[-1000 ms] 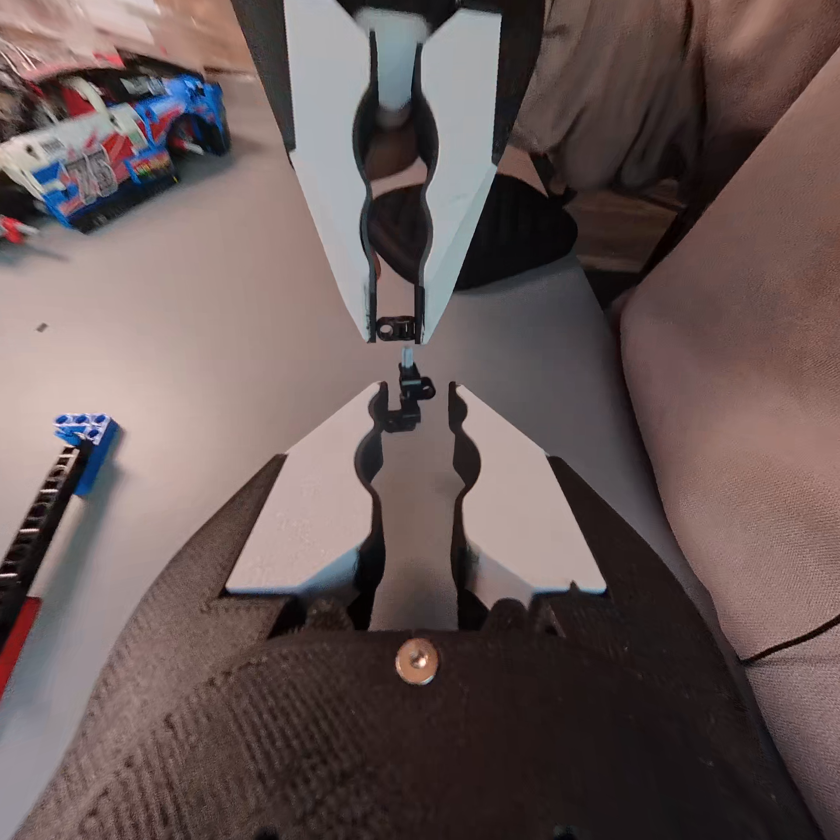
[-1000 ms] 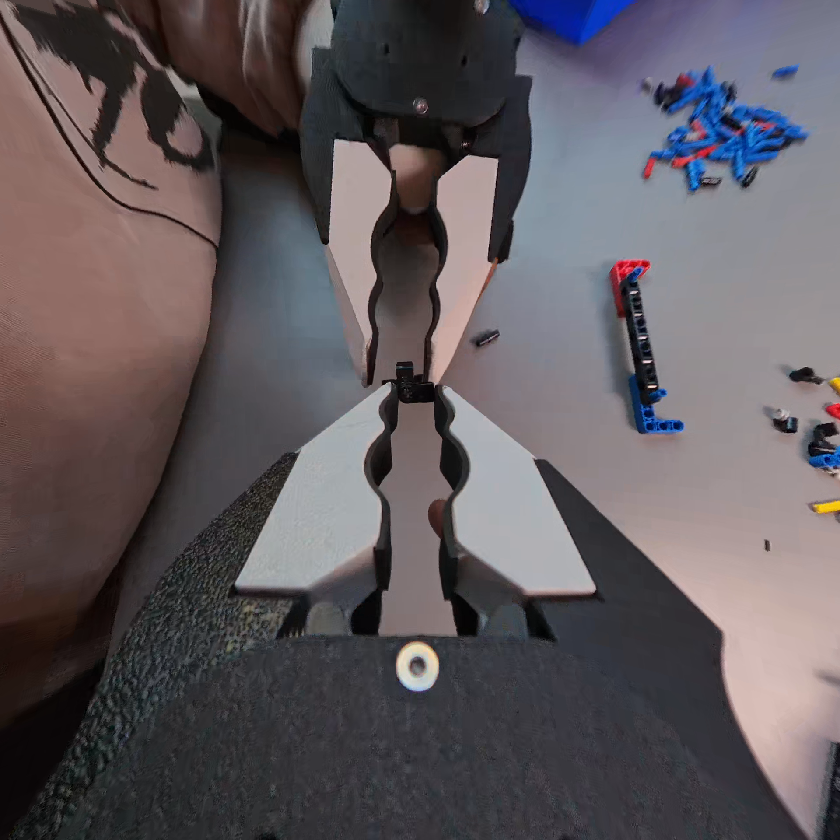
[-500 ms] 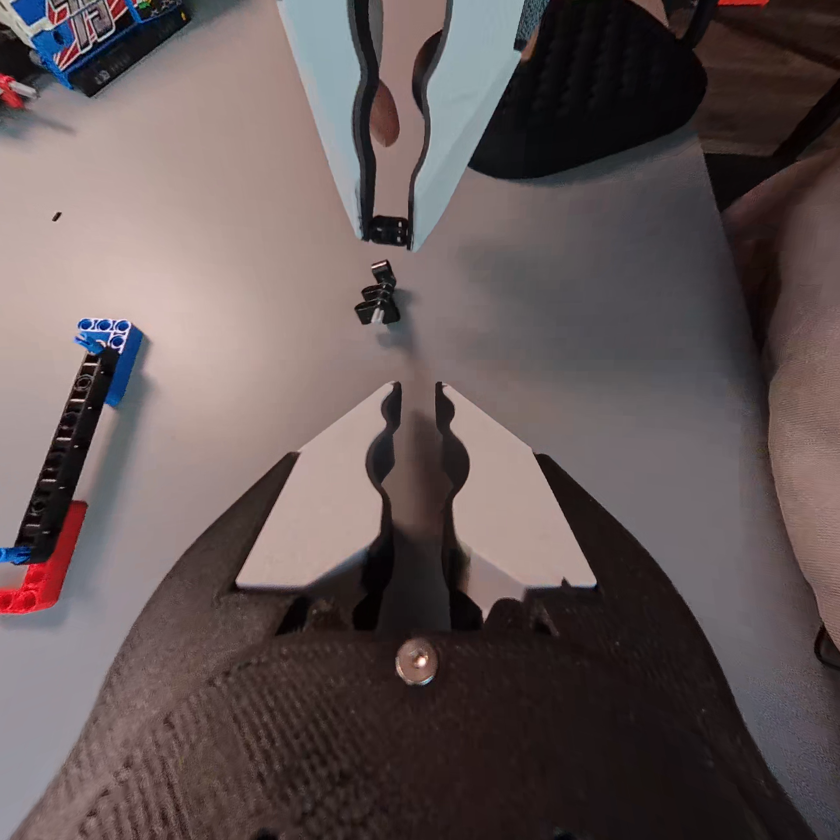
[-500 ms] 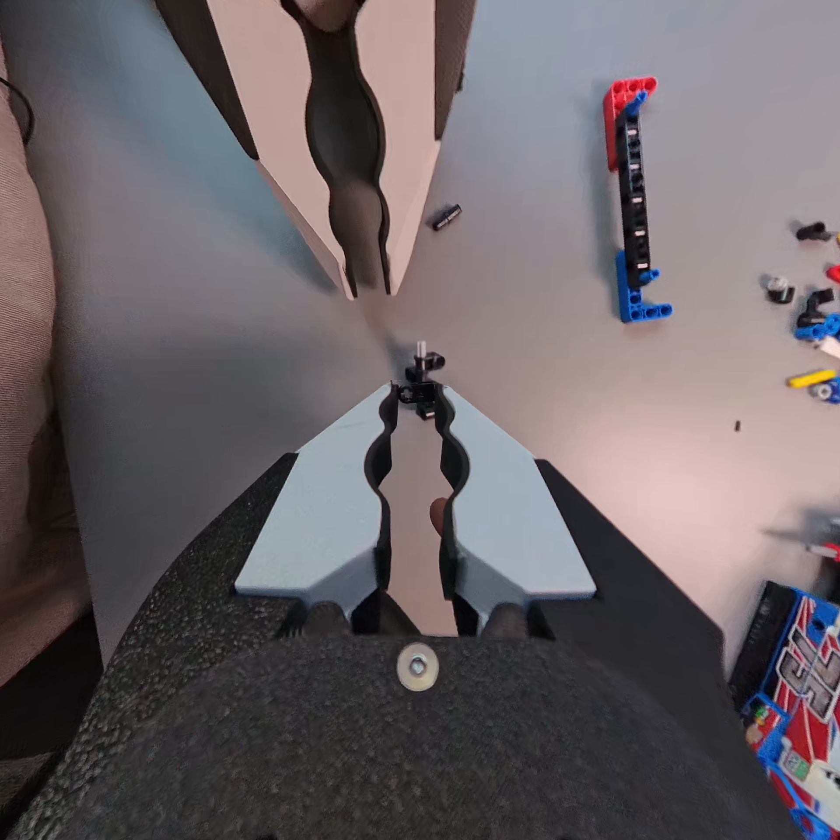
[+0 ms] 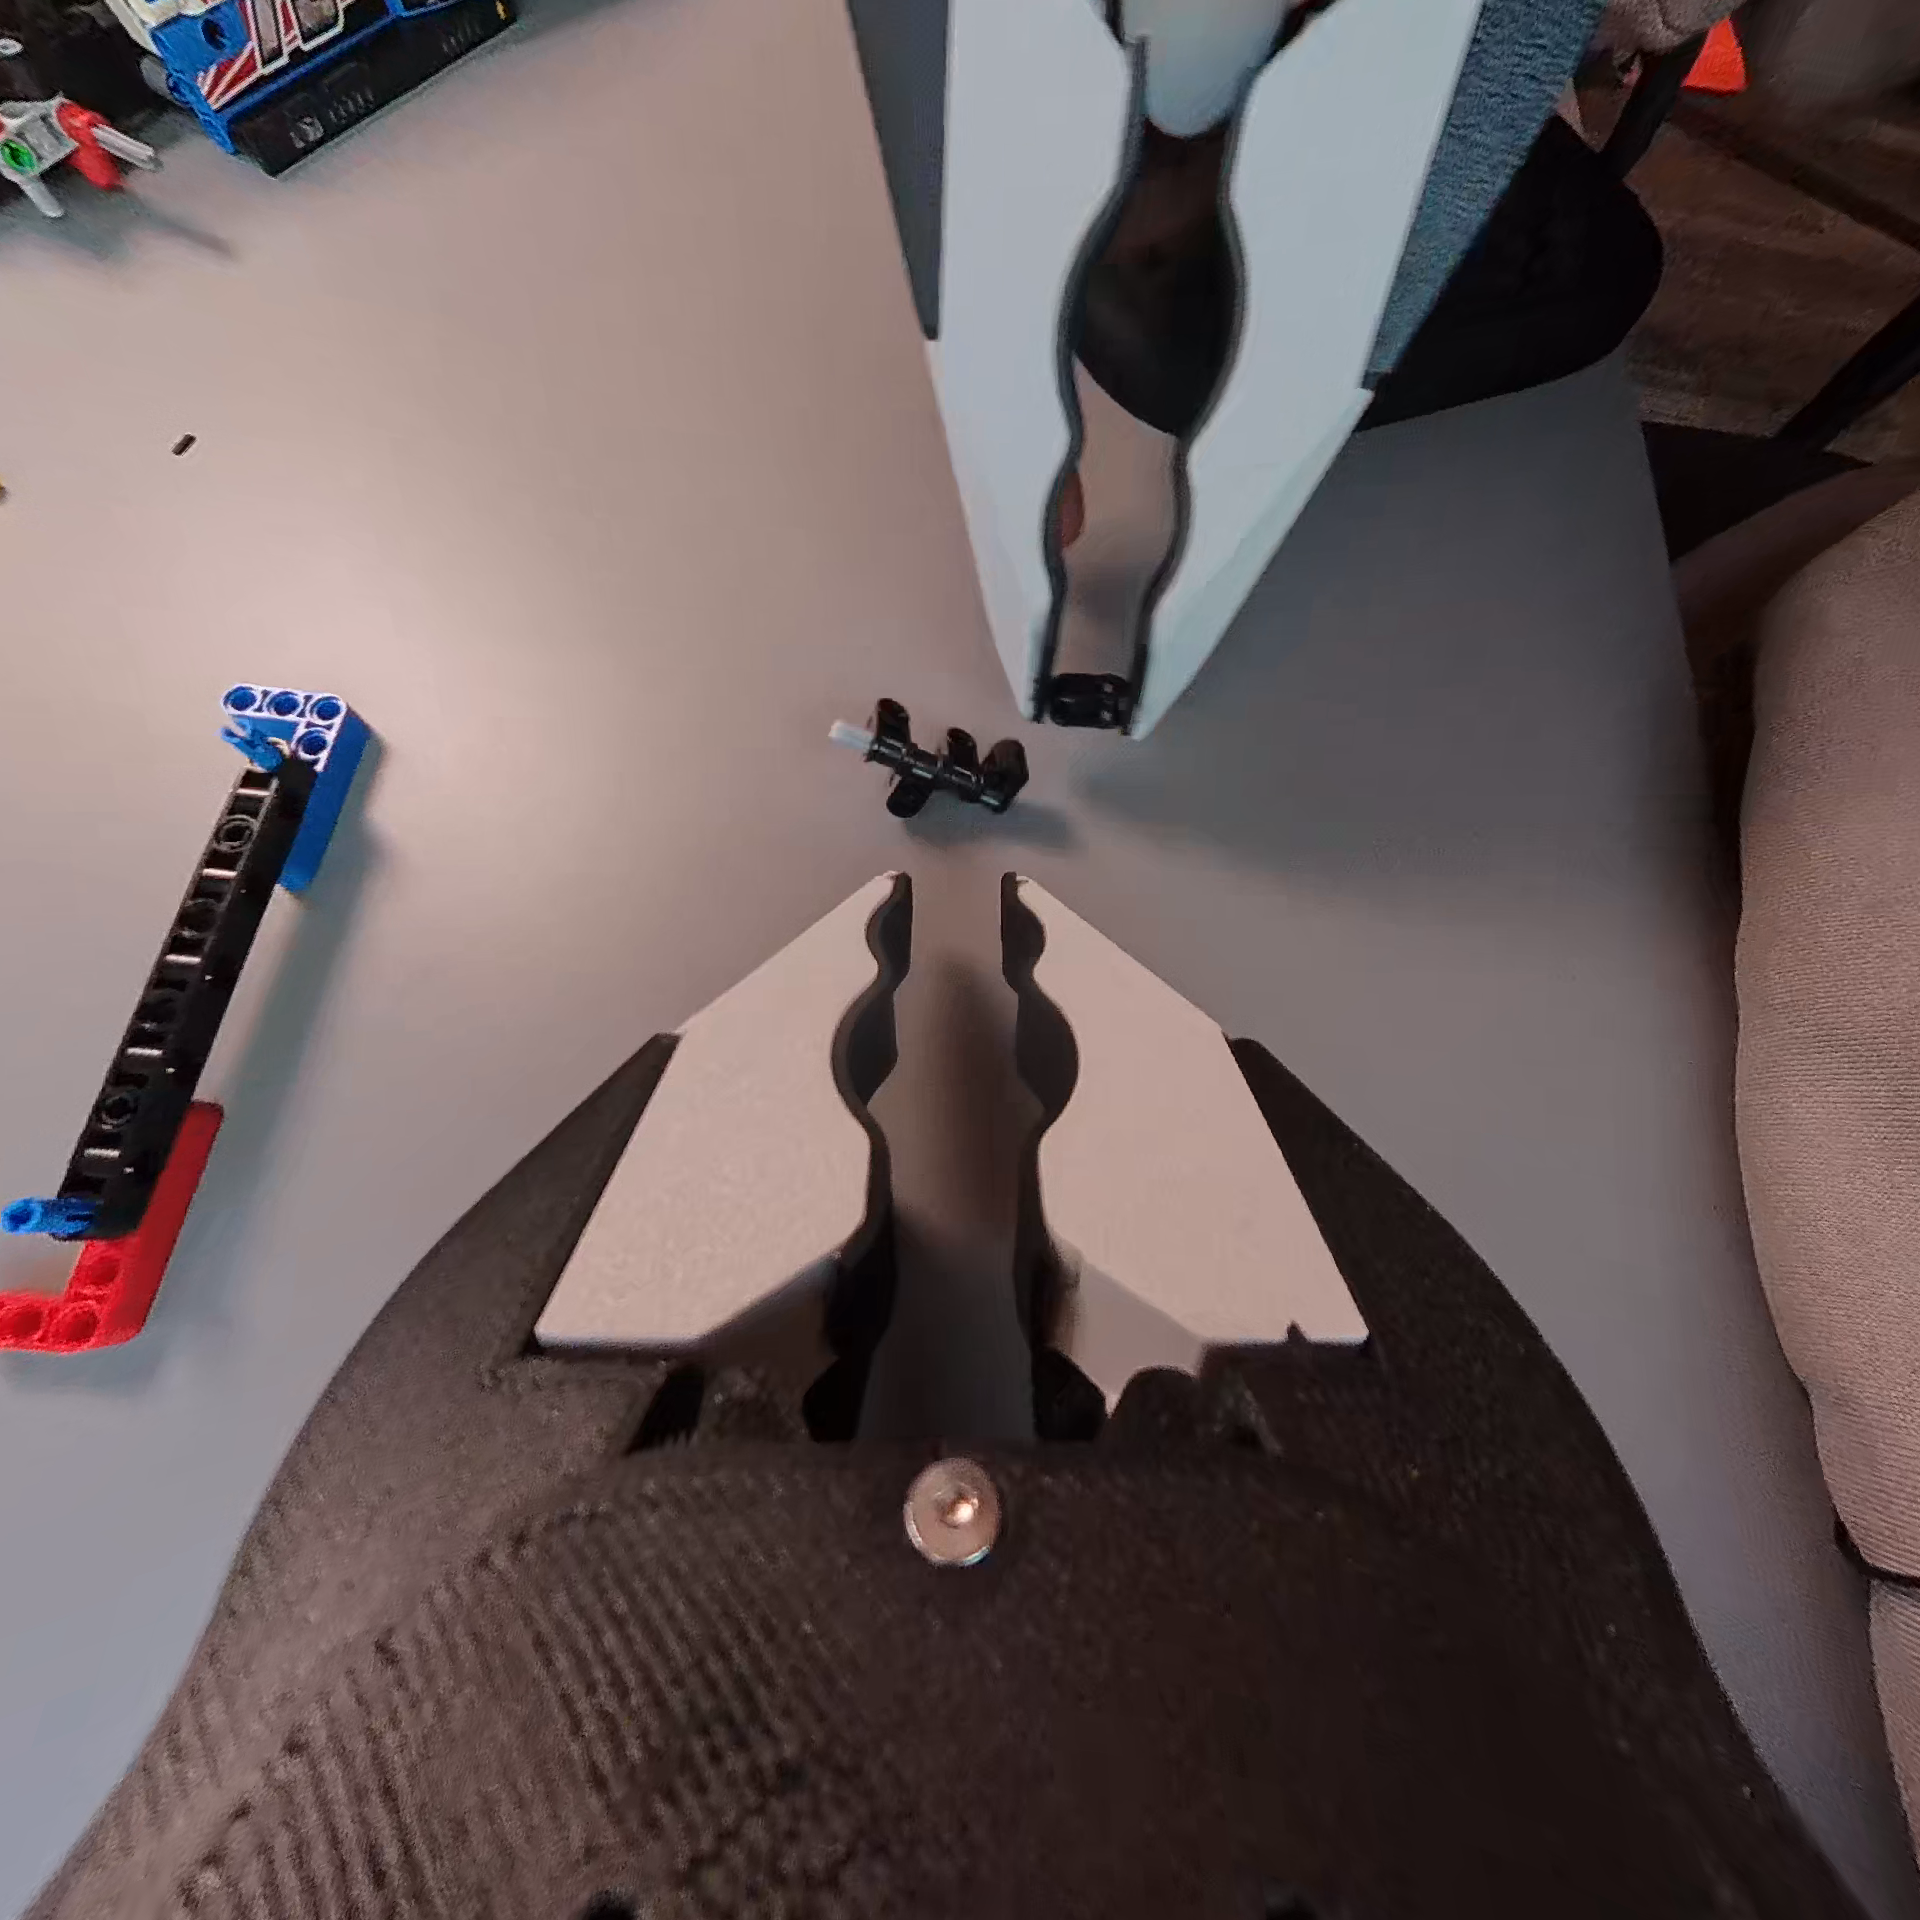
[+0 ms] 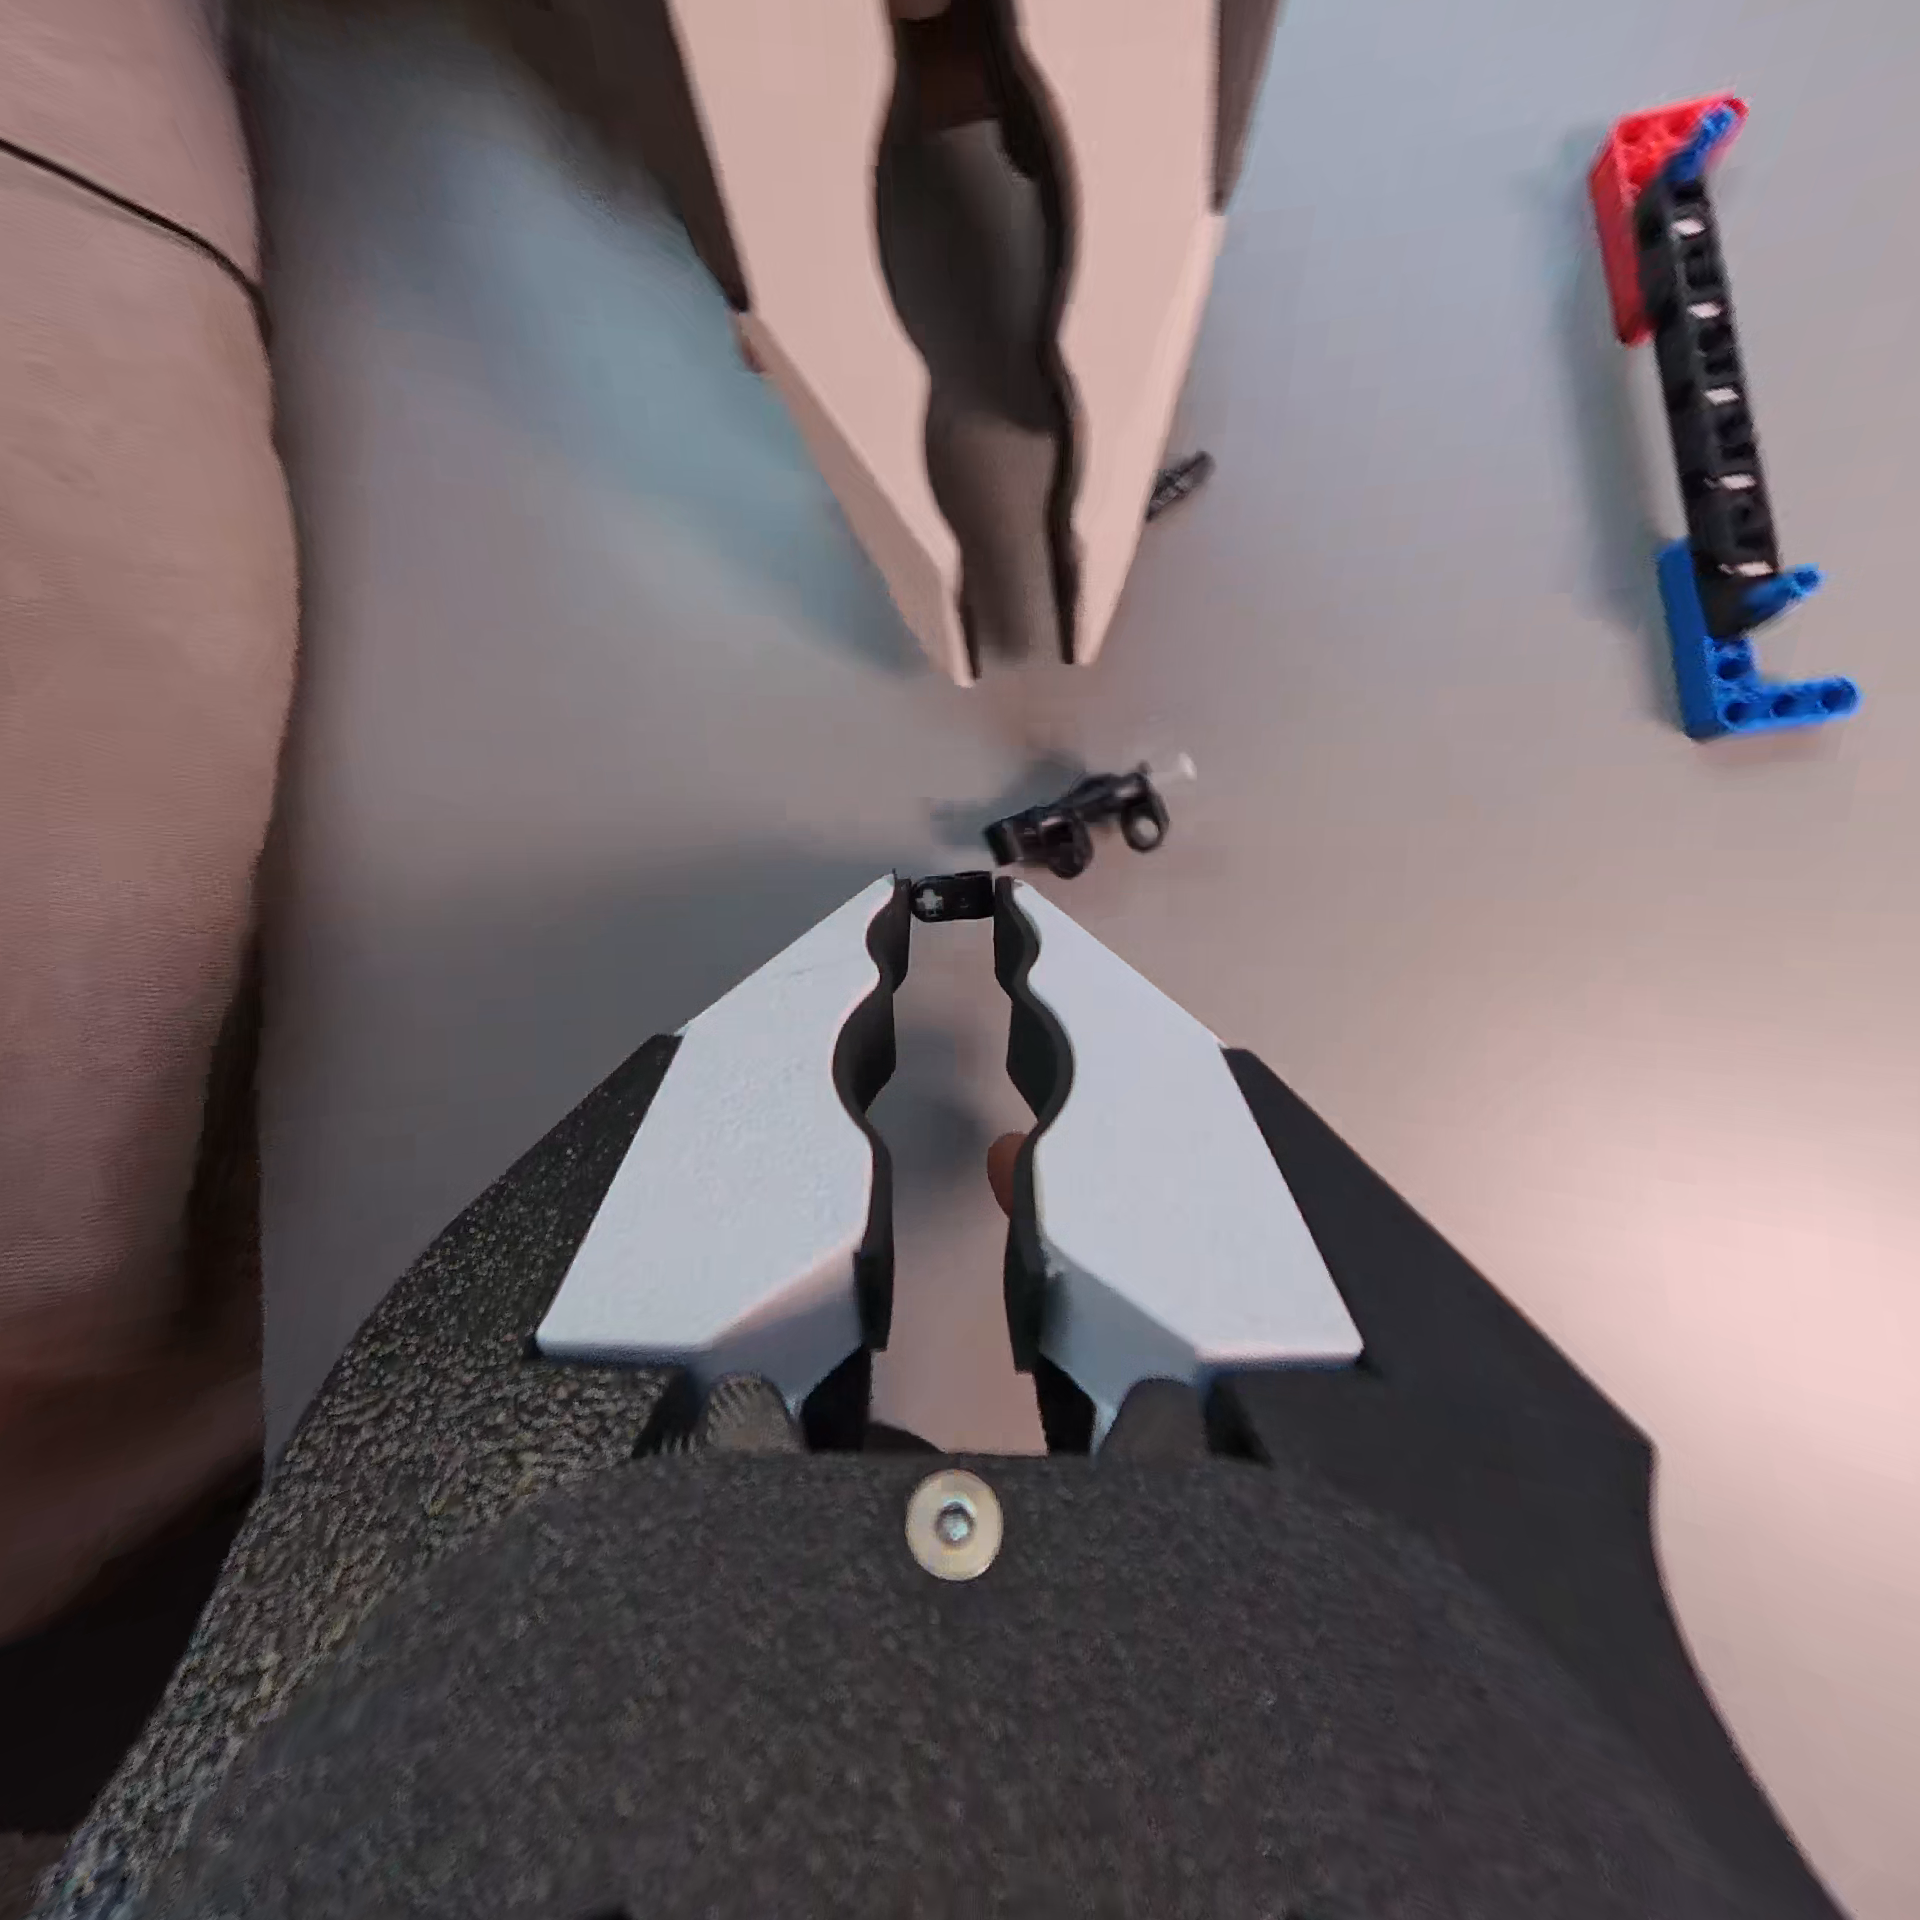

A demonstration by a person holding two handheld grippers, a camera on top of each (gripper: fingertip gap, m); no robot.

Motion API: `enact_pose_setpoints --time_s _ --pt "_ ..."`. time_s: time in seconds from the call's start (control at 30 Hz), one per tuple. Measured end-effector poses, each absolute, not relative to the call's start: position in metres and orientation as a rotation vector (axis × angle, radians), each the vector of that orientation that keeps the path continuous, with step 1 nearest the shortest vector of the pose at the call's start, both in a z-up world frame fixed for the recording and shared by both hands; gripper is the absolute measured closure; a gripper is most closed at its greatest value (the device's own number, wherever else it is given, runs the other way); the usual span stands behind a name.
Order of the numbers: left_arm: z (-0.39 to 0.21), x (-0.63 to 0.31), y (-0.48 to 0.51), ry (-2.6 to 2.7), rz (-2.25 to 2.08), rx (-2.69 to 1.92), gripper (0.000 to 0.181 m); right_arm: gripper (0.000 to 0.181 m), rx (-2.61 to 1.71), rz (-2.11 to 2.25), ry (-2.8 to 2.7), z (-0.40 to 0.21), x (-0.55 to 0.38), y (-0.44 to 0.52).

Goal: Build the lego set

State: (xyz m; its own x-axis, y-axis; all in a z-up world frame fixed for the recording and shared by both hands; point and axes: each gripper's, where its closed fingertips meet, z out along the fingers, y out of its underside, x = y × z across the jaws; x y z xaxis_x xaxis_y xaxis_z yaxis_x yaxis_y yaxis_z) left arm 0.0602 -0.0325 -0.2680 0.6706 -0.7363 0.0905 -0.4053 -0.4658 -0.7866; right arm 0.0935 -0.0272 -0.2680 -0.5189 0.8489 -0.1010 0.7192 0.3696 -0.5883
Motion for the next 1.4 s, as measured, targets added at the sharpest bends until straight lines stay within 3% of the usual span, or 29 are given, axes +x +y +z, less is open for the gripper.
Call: enact_pose_setpoints --time_s 0.03,0.43,0.63,1.0,1.4 --pt "-0.266 0.058 -0.032 0.865 -0.555 -2.111 0.165 0.167 -1.363 0.909 -2.420 -0.265 0.094 -0.037" --pt "-0.269 0.079 -0.017 0.819 -0.506 -2.168 0.132 0.167 -1.444 0.818 -2.235 -0.269 0.085 0.009" --pt "-0.278 0.080 -0.005 0.836 -0.410 -2.204 0.160 0.167 -1.430 0.872 -2.176 -0.265 0.081 0.011" --pt "-0.248 0.101 -0.037 0.974 -0.892 -1.940 0.161 0.167 -1.020 1.140 -2.183 -0.218 0.088 -0.033" --pt "-0.238 0.103 -0.049 1.054 -0.855 -1.844 0.161 0.167 -0.955 1.134 -2.308 -0.215 0.089 -0.047"
